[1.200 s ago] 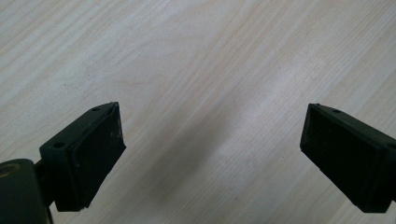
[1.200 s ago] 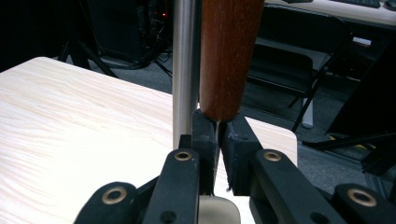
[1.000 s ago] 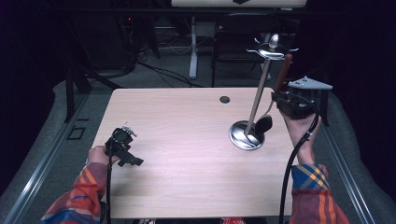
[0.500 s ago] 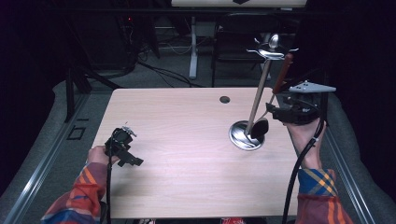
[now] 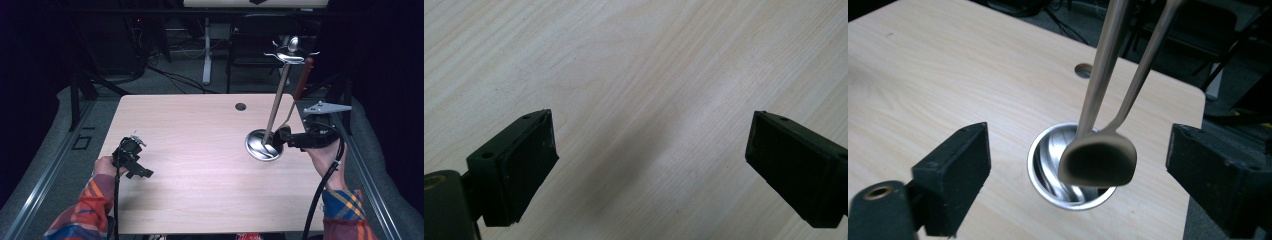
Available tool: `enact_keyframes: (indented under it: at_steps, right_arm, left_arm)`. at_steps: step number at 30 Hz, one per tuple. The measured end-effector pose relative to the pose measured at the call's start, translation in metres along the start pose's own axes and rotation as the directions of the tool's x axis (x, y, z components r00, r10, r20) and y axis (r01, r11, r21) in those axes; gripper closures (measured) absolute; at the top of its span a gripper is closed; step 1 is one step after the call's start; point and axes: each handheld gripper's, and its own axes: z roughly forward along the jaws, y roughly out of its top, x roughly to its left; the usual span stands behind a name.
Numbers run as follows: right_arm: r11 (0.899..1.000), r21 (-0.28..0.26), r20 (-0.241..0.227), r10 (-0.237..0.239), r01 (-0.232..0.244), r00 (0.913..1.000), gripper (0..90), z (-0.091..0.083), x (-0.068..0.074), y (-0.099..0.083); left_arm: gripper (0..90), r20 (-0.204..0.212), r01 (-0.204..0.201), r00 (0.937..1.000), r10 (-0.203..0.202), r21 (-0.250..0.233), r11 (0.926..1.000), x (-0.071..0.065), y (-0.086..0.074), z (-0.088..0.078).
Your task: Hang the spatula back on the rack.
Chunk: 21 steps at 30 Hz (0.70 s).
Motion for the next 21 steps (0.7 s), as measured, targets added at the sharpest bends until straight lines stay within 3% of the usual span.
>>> enact_keyframes:
  at_steps: [7,15,18,21]
  right_arm:
    - [0.997,0.08,-0.027,-0.013,0.016,0.9996,2.5,0.008,0.007,-0.019]
    - [0.986,0.161,-0.057,-0.024,0.033,0.9981,0.1,0.019,0.017,-0.04]
    - [0.987,0.153,-0.088,-0.035,0.049,0.9955,0.1,0.022,0.024,-0.05]
    - [0.979,0.196,-0.126,-0.032,0.056,0.9916,0.1,0.031,0.029,-0.062]
  left_arm:
    - [6.0,0.0,0.002,1.0,-0.002,-0.002,1.0,0.0,0.0,0.0]
    - [6.0,0.0,0.0,1.0,0.0,-0.002,1.0,0.0,0.0,0.0]
    - [6.0,0.0,0.0,1.0,0.0,-0.002,1.0,0.0,0.0,0.0]
    - [6.0,0.0,0.001,1.0,-0.001,-0.001,1.0,-0.001,0.0,0.0]
